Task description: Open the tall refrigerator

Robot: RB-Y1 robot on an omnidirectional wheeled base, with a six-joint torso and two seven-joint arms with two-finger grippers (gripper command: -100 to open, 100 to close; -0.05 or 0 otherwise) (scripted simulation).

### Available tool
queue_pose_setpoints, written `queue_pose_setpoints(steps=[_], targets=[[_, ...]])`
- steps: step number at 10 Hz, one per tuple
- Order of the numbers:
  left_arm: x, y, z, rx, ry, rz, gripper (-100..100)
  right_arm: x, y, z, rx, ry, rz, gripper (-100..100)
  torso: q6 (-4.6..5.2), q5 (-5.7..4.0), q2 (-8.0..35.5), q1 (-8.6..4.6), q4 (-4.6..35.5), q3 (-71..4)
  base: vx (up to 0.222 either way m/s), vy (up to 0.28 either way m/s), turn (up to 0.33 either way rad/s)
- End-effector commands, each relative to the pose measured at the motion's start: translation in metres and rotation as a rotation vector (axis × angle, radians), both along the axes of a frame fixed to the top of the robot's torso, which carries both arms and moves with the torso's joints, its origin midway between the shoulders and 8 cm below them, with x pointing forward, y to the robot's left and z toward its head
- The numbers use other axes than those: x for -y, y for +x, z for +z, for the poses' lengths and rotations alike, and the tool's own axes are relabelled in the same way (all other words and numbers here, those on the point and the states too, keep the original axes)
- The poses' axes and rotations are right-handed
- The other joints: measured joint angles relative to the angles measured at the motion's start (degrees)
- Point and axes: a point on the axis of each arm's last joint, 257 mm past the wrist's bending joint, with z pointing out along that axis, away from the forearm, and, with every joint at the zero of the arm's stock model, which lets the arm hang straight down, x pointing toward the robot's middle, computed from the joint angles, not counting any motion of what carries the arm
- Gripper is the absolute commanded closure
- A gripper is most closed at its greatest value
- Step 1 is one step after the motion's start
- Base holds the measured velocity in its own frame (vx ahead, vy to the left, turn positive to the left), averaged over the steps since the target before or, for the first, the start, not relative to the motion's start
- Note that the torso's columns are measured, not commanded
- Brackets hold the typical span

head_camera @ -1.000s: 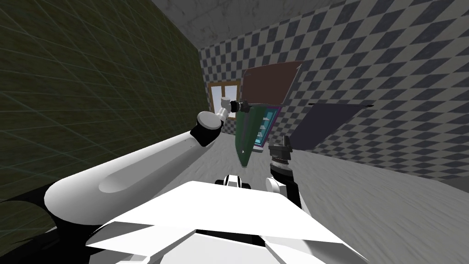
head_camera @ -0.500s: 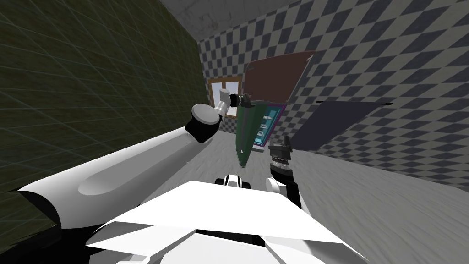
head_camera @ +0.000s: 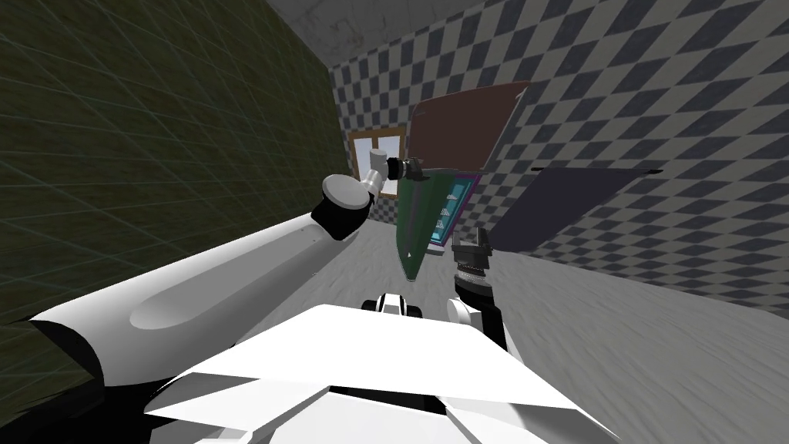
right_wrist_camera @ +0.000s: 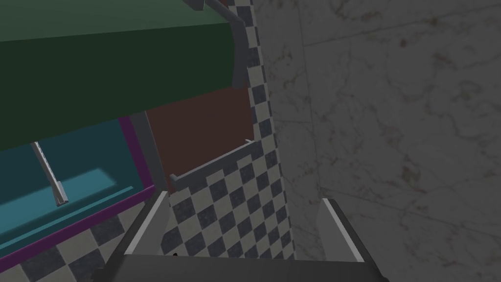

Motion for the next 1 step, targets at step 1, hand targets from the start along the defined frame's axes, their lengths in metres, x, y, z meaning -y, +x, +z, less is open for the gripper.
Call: queue_pose_setpoints(steps=[1], targets=[[0.0002, -0.0001, -0.0001, 0.000, 0.000, 0.000, 0, 0.0000, 0.0000, 0.0000, 0.000, 0.000, 0.000, 0, 0.02, -0.02, 0.0, -0.04, 0.0, 0.0, 0.000, 0.000, 0.000]])
